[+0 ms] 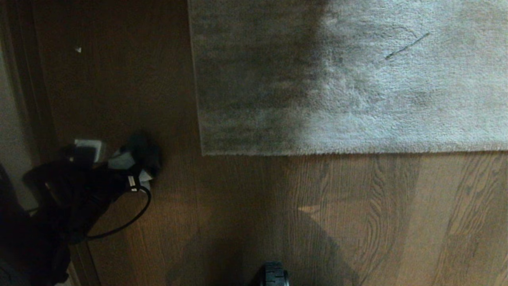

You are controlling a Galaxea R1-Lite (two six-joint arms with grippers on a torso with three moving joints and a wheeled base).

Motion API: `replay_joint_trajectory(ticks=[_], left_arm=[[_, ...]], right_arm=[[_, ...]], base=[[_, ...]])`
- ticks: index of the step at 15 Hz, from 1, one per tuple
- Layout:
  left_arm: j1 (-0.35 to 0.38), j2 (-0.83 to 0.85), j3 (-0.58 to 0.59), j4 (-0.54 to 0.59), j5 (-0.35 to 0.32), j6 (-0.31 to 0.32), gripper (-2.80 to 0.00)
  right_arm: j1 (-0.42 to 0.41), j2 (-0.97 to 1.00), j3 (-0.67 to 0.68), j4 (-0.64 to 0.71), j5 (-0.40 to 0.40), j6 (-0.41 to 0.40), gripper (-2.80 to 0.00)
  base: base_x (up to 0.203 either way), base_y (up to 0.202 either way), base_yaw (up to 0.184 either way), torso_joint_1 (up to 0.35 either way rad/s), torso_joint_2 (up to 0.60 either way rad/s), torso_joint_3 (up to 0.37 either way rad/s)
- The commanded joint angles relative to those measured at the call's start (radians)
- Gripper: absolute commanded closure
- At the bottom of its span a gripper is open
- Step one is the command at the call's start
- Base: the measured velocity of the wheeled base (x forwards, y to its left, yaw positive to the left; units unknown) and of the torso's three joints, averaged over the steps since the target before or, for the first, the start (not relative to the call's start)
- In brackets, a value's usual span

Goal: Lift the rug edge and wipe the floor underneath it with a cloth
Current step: Put down the rag

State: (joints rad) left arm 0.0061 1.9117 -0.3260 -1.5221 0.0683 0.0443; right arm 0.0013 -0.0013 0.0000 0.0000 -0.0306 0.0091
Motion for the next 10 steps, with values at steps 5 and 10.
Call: replay_joint_trajectory(ticks=[5, 10], left_arm=[[0.018, 0.011, 0.004, -0.048, -0.001, -0.012, -2.80], [0.020, -0.030, 0.029, -0.048, -0.001, -0.012, -2.80]], right_arm=[[0.000, 0.001, 0.000, 0.000, 0.000, 0.000, 0.00], [0.000, 0.001, 0.000, 0.000, 0.000, 0.000, 0.00]], base=[[0.000, 0.000, 0.000, 0.000, 0.00, 0.000], [0.000, 0.000, 0.000, 0.000, 0.00, 0.000]])
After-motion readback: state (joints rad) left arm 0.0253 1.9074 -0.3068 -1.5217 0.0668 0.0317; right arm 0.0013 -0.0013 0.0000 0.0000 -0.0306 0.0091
